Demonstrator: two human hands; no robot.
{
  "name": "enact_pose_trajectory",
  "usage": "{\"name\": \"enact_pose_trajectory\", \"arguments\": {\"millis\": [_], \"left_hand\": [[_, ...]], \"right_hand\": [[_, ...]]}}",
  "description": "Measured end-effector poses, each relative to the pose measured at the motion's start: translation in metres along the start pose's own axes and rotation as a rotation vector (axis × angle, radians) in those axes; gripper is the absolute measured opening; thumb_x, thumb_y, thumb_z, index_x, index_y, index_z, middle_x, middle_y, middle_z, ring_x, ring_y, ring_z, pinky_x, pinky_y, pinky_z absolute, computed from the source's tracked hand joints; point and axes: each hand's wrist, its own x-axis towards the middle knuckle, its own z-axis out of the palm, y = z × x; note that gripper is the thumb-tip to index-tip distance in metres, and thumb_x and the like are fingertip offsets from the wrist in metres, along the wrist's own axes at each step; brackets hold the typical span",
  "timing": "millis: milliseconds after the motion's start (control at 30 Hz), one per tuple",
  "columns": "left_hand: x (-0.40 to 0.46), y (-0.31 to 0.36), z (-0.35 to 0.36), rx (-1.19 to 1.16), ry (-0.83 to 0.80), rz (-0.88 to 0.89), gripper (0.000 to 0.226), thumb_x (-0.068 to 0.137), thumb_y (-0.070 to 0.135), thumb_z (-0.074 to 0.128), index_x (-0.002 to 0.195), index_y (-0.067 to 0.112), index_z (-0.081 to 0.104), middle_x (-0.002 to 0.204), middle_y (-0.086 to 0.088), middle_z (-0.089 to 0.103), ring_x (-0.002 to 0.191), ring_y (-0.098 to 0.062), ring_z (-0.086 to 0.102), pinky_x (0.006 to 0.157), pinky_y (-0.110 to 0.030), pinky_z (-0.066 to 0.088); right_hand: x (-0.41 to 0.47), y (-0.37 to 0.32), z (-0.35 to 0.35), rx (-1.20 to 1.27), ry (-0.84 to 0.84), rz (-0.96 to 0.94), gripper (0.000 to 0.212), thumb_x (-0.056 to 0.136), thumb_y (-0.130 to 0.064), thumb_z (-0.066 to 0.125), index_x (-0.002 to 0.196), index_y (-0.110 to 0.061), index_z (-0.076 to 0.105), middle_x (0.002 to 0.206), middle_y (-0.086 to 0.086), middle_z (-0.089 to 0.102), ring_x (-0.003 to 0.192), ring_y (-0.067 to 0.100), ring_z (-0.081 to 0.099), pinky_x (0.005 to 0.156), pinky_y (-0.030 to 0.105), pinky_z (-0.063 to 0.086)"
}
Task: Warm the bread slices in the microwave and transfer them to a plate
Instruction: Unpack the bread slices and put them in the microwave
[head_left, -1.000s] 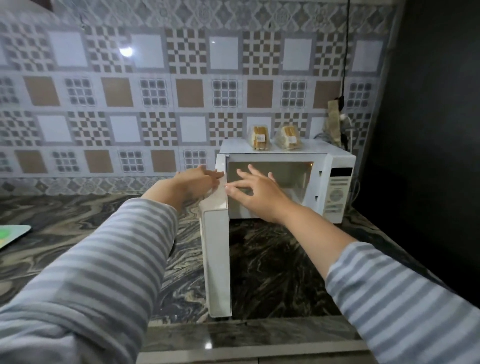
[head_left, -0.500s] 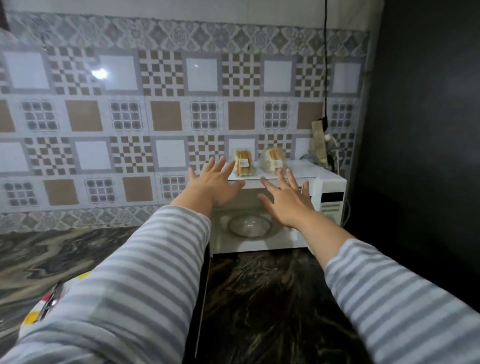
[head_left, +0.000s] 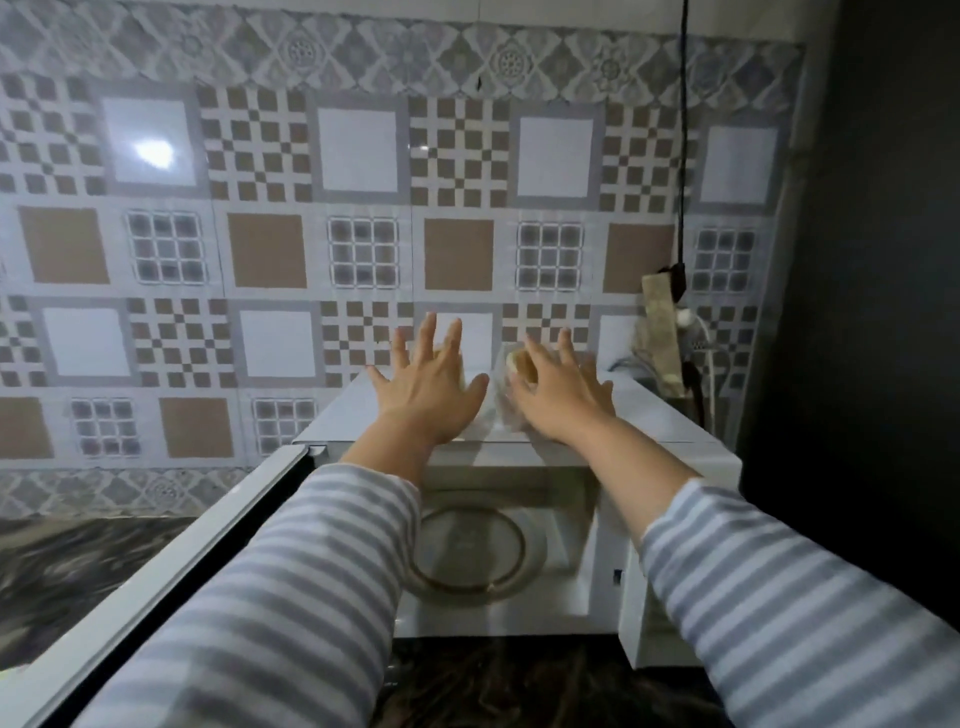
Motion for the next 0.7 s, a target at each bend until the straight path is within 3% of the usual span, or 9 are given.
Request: {"name": "enact_pose_trajectory", "arguments": {"millis": [100,200,300,400,700], "left_hand": [[0.027,0.000,0.018,-0.032,0.003,-0.088,0.074,0.092,0.059,0.037,0.152,0.035,0.001,0.160,0.004,-0.018,0.147,-0.037,-0.008,0.114,-0.063,0.013],[0.036,-0.003,0.029,-0.084,-0.021,-0.154,0.078,0.090,0.055,0.046,0.152,0.034,0.003,0.160,0.000,-0.017,0.142,-0.042,0.021,0.108,-0.054,0.031],[0.035,-0.003,0.029,-0.103,-0.038,-0.192,0.076,0.091,0.045,0.050,0.152,0.035,0.005,0.159,-0.004,-0.016,0.130,-0.042,0.042,0.099,-0.048,0.039],[0.034,-0.002,0.028,-0.121,-0.007,-0.230,0.073,0.091,0.041,0.055,0.151,0.038,0.013,0.160,-0.005,-0.007,0.126,-0.043,0.046,0.095,-0.047,0.043],[-0.020,0.015,0.013,-0.218,0.146,-0.264,0.068,0.087,0.040,0.060,0.147,0.038,0.028,0.159,-0.001,0.009,0.119,-0.038,0.053,0.084,-0.042,0.048]], "right_hand": [[0.028,0.002,0.007,0.093,-0.006,0.022,0.064,0.097,-0.053,0.035,0.151,-0.039,0.004,0.160,0.004,-0.017,0.145,0.040,0.010,0.113,0.056,0.025],[0.039,0.001,0.016,0.103,-0.023,0.038,0.068,0.096,-0.052,0.041,0.152,-0.038,0.005,0.160,0.010,-0.016,0.140,0.040,0.027,0.105,0.047,0.037],[0.043,0.002,0.023,0.120,0.019,0.055,0.068,0.090,-0.049,0.051,0.148,-0.037,0.018,0.154,0.011,0.015,0.126,0.039,0.044,0.094,0.043,0.044],[0.044,0.002,0.024,0.171,0.052,0.077,0.065,0.086,-0.044,0.059,0.143,-0.036,0.029,0.138,0.009,0.037,0.116,0.034,0.049,0.082,0.038,0.044],[-0.006,0.006,0.001,0.282,0.129,0.116,0.061,0.083,-0.040,0.064,0.137,-0.041,0.037,0.133,0.005,0.044,0.109,0.028,0.054,0.072,0.031,0.041]]}}
